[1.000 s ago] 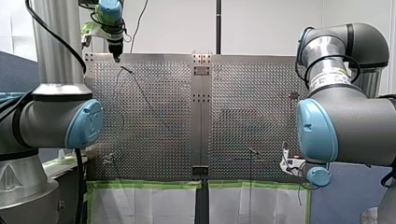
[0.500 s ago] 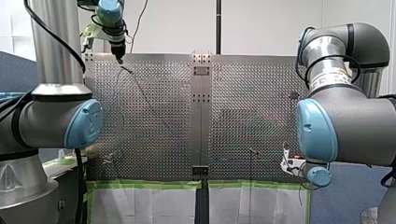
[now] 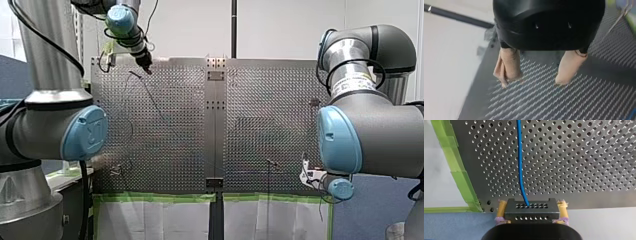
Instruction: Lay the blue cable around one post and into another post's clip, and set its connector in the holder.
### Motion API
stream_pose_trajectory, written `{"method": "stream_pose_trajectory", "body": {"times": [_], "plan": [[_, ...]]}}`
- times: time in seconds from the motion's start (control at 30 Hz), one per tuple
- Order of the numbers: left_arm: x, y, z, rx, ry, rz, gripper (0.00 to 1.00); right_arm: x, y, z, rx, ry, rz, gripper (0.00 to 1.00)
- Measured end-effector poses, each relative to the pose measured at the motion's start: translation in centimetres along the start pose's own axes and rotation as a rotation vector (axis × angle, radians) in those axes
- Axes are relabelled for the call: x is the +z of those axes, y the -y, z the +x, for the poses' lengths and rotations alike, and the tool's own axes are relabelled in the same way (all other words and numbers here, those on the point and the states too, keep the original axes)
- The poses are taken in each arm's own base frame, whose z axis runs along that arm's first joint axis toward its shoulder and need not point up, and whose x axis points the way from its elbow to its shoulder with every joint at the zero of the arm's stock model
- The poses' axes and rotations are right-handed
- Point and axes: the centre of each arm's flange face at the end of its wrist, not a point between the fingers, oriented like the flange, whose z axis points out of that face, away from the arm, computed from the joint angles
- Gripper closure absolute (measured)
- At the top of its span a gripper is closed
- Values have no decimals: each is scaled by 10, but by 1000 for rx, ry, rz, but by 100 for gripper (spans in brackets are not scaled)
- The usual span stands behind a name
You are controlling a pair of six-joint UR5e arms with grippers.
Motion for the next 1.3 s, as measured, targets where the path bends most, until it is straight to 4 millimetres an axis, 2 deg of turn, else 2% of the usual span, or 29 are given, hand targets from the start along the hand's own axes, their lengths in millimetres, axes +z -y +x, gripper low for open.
{"method": "stream_pose_trajectory", "body": {"times": [0.4,0.8,1.3], "plan": [[36,35,94,-20,-127,31,0,0,0,0,-2,5,-2,100],[46,62,191,62,-229,7,0,-1,2,-1,-5,6,-1,100],[56,116,260,94,-233,78,0,-1,1,-1,-5,6,-2,100]]}}
